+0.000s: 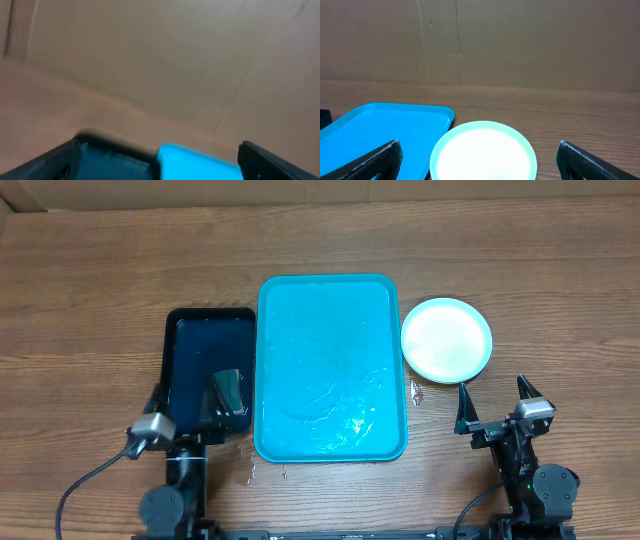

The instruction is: Clean dirty plates on tray and stack at the side

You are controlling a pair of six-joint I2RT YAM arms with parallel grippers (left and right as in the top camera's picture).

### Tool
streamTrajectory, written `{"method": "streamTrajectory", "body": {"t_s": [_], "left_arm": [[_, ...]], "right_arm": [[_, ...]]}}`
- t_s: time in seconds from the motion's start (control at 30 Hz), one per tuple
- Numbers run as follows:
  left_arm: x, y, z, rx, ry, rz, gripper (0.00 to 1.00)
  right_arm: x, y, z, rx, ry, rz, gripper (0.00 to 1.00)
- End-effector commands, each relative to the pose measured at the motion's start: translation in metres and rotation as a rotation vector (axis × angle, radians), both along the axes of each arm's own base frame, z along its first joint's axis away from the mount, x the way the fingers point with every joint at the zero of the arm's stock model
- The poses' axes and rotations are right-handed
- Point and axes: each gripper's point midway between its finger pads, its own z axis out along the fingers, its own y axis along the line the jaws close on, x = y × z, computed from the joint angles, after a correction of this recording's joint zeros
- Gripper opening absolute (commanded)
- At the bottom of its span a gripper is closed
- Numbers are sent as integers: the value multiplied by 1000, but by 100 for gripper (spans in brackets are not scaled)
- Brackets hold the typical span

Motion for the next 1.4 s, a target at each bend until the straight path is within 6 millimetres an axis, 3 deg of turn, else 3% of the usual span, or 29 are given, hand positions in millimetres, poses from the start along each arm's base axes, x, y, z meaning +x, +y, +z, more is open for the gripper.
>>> {"method": "streamTrajectory", "body": {"t_s": [0.0, 0.03, 0.13, 0.23, 0.43, 1.37], "left_arm": [[0, 6, -25, 106, 102, 40, 100], [-1, 8, -38, 139, 161, 45, 100], [0, 5, -40, 315, 178, 28, 100], [0, 3, -40, 358, 180, 20, 100], [0, -6, -41, 360, 175, -34, 100], [0, -5, -41, 361, 176, -28, 100]], "right_arm": [[0, 0, -2, -4, -5, 0, 100], [0, 0, -2, -4, -5, 0, 100], [0, 0, -2, -4, -5, 0, 100], [0, 0, -2, -4, -5, 0, 100], [0, 0, -2, -4, -5, 0, 100], [0, 0, -2, -4, -5, 0, 100]]}}
